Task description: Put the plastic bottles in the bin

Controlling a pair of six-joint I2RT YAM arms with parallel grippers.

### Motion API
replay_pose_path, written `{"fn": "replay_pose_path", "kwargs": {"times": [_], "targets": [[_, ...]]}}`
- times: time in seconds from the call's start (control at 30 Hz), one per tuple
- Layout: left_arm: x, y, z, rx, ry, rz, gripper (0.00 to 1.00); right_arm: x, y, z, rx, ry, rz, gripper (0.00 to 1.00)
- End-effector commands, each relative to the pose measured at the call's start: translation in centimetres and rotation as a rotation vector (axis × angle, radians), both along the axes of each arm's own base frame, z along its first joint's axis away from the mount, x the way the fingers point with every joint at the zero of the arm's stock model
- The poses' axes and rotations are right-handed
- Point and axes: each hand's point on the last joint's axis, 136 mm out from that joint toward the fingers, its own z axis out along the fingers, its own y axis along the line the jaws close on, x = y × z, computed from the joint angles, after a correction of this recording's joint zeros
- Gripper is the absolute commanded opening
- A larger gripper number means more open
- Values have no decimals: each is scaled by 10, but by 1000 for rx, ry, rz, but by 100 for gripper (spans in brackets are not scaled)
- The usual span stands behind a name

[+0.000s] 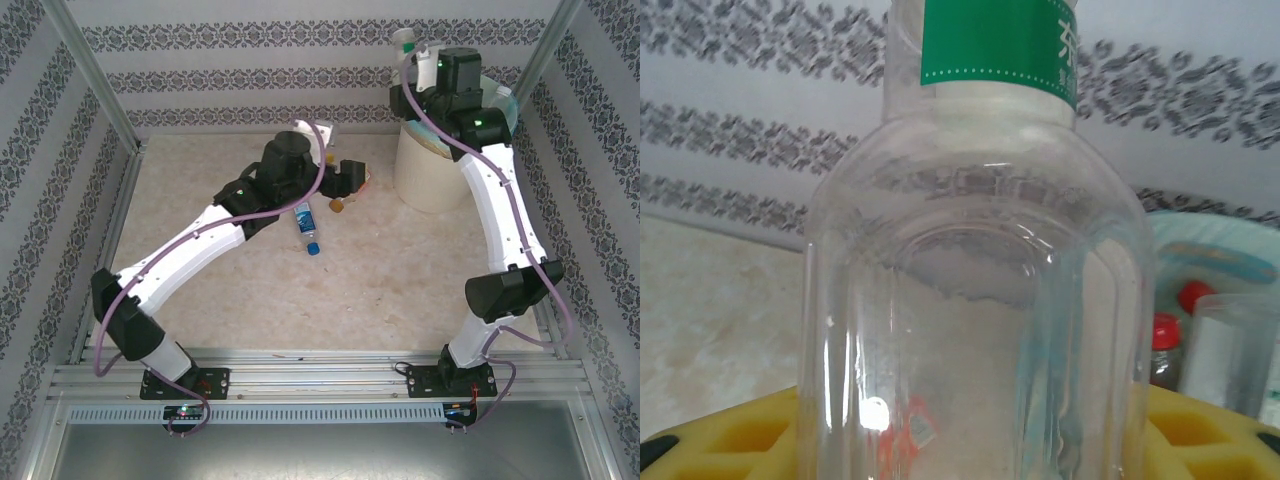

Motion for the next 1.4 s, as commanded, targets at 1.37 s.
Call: {"fn": "replay_pose_path", "kwargs": {"times": [1.37], "targets": [[-16,-42,3,-12,-28,-90,83,94,-110,-61,-44,92,-321,62]]}}
